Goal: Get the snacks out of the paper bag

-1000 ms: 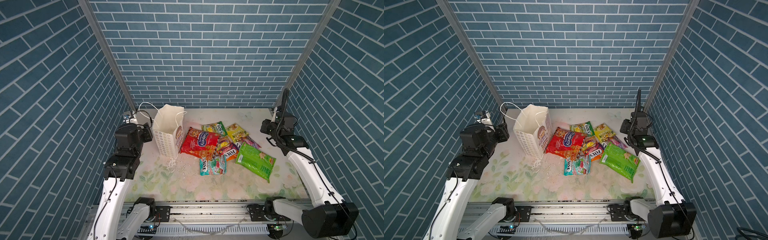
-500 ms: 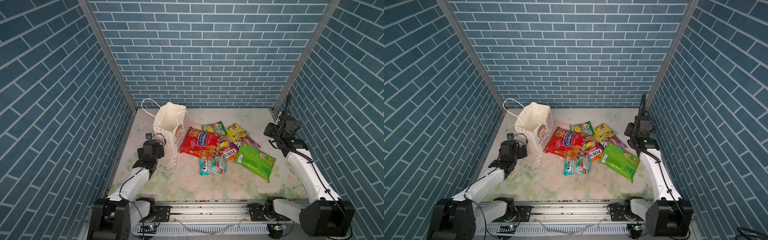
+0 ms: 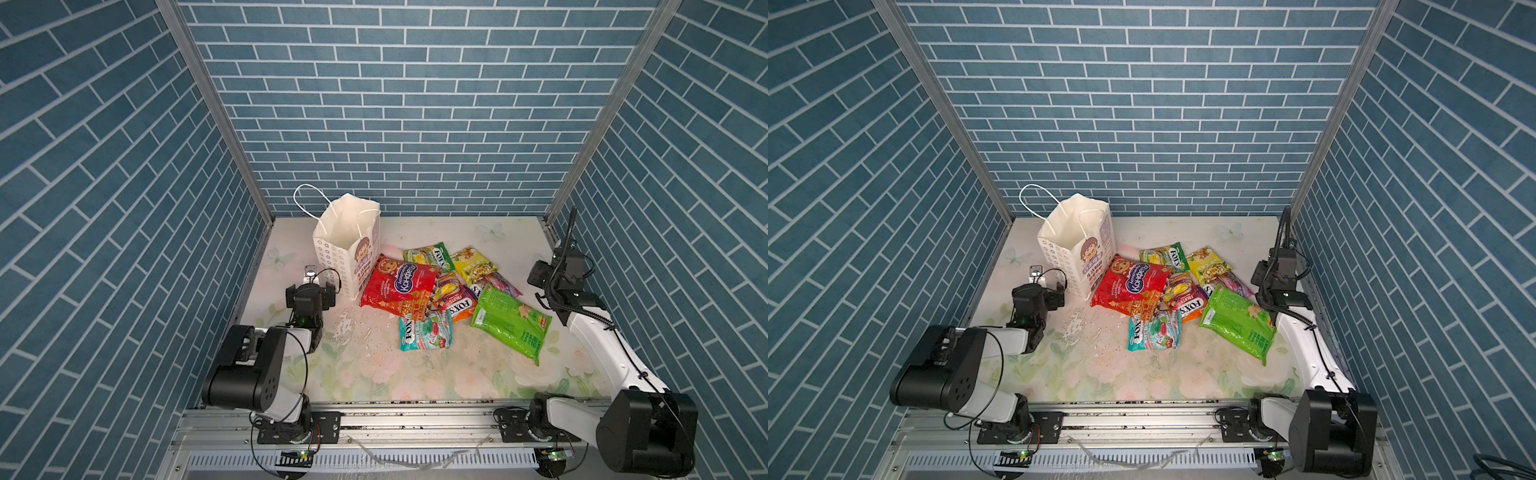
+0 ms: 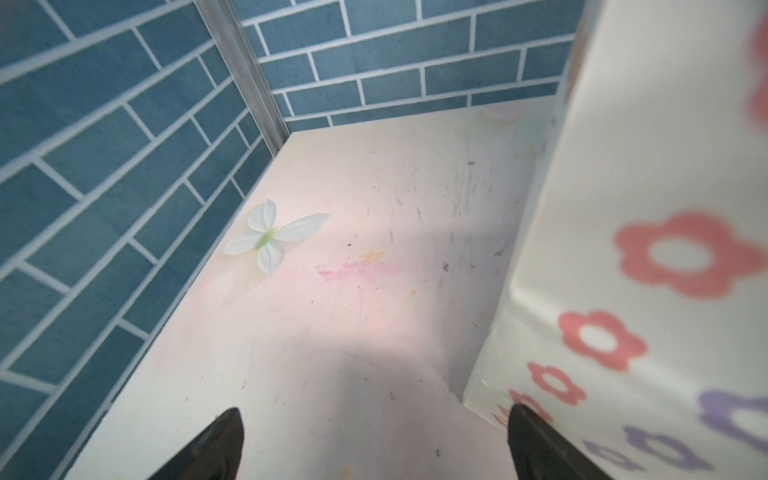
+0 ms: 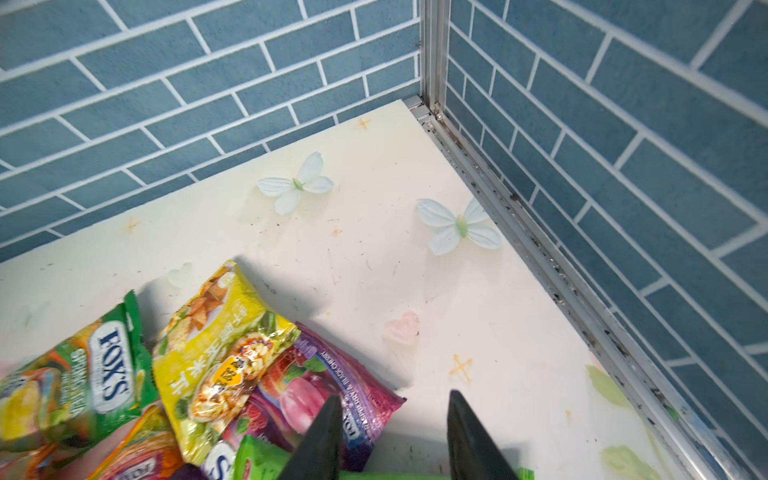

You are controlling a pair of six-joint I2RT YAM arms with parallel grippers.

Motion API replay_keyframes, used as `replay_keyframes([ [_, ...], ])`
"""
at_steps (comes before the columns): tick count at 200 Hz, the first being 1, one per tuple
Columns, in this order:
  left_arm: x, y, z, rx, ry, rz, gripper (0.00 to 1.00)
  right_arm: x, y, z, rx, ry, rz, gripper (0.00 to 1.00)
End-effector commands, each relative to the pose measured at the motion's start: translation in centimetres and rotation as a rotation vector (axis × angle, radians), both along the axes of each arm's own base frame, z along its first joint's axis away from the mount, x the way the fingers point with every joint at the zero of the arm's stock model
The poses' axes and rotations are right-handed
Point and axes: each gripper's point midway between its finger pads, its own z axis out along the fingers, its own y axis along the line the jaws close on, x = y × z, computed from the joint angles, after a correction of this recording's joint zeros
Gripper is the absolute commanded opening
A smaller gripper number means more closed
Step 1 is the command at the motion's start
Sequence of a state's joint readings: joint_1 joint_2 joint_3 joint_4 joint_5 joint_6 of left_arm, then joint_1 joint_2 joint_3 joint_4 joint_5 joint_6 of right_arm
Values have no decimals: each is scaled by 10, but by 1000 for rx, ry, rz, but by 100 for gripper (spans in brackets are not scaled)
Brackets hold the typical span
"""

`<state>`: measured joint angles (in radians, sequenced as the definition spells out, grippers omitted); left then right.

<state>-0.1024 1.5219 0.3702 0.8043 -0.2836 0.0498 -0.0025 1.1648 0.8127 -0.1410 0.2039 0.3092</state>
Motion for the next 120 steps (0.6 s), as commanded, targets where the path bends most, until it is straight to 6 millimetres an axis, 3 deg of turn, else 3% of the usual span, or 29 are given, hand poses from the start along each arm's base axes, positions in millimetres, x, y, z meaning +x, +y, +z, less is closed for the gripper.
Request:
replay_keyframes([
  [1,9,-4,20,6,-102,-37,100,10,-17,5,-92,-79,-33,43],
  [57,4,-15,19,3,-113,-106,100,17,-17,-50,-130,-68,16,45],
  [120,4,-20,20,5,-121,-136,100,15,-18,-73,-173,-180,30,47],
])
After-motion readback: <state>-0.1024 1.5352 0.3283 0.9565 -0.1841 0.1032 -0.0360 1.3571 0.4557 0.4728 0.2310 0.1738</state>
